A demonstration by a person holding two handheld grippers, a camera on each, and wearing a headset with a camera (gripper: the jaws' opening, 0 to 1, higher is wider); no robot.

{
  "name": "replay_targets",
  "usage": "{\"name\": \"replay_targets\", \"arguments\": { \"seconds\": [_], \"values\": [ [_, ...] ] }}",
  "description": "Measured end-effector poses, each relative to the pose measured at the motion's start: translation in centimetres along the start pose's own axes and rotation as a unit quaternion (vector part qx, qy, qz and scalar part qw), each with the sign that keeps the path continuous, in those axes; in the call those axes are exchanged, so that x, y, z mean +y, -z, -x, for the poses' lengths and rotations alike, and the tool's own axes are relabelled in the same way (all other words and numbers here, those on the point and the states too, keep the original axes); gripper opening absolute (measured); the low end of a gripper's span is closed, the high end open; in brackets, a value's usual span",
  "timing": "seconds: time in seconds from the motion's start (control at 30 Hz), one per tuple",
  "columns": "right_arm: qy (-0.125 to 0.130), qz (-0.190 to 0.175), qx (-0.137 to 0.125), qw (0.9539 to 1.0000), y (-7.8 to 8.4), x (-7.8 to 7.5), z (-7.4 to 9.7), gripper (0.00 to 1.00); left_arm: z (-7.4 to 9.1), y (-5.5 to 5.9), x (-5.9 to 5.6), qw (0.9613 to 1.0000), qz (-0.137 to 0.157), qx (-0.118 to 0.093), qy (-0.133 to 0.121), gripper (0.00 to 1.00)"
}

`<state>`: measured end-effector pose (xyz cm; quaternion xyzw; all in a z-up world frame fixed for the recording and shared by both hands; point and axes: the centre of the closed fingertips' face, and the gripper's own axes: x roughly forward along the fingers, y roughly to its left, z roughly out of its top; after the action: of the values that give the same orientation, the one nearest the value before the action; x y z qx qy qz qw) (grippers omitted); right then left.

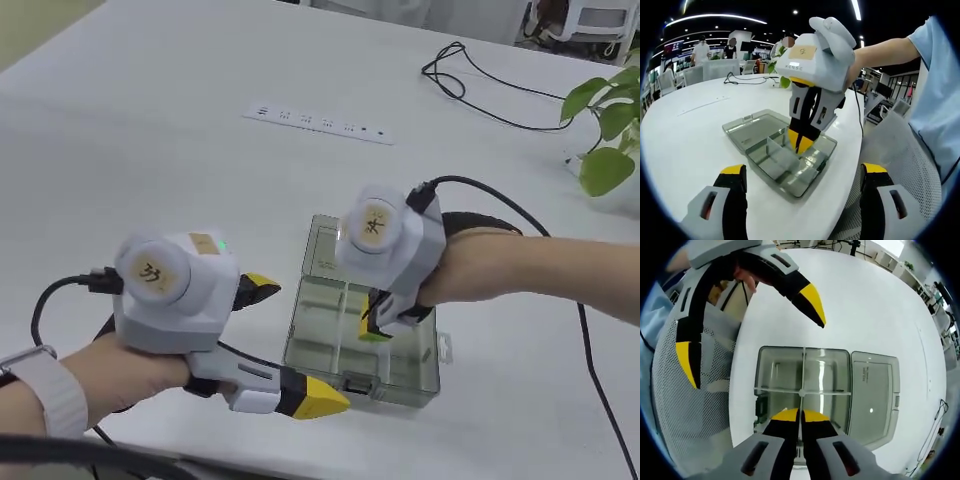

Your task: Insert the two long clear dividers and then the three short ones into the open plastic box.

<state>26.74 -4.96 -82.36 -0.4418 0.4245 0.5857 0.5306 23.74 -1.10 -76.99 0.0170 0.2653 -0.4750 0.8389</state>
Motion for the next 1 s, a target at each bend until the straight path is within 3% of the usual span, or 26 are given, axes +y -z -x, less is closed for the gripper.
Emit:
{"name": "replay_targets", "arguments": {
  "seconds": [0.1, 0.17, 0.5, 0.7, 0.83, 1.0],
  "values": [
    [-0.009, 0.004, -0.007, 0.9999, 0.3, 0.6, -0.3, 0.14, 0.0, -0.1, 0.1, 1.0, -0.002, 0.001, -0.001, 0.96],
    [-0.001, 0.015, -0.022, 0.9997, 0.2, 0.6, -0.1, 0.19, 0.1, -0.2, 0.1, 1.0, -0.001, 0.0, -0.001, 0.96],
    [0.008, -0.016, -0.098, 0.9951, -0.5, 0.5, 1.8, 0.4, 0.2, -0.2, 0.0, 1.0, -0.001, 0.001, -0.001, 0.96],
    [0.011, -0.046, -0.164, 0.9854, -1.3, 0.6, 2.6, 0.7, 0.4, -0.3, 0.2, 1.0, 0.001, 0.0, -0.004, 0.97],
    [0.016, -0.057, -0.186, 0.9807, -1.3, 0.8, 2.9, 0.79, 0.5, -0.6, 0.5, 0.9999, 0.005, -0.006, -0.007, 0.97],
    [0.027, -0.071, -0.221, 0.9724, -1.7, 0.8, 3.3, 0.98, 0.7, -0.7, 0.7, 0.9999, 0.002, -0.007, -0.009, 0.98]
  ]
}}
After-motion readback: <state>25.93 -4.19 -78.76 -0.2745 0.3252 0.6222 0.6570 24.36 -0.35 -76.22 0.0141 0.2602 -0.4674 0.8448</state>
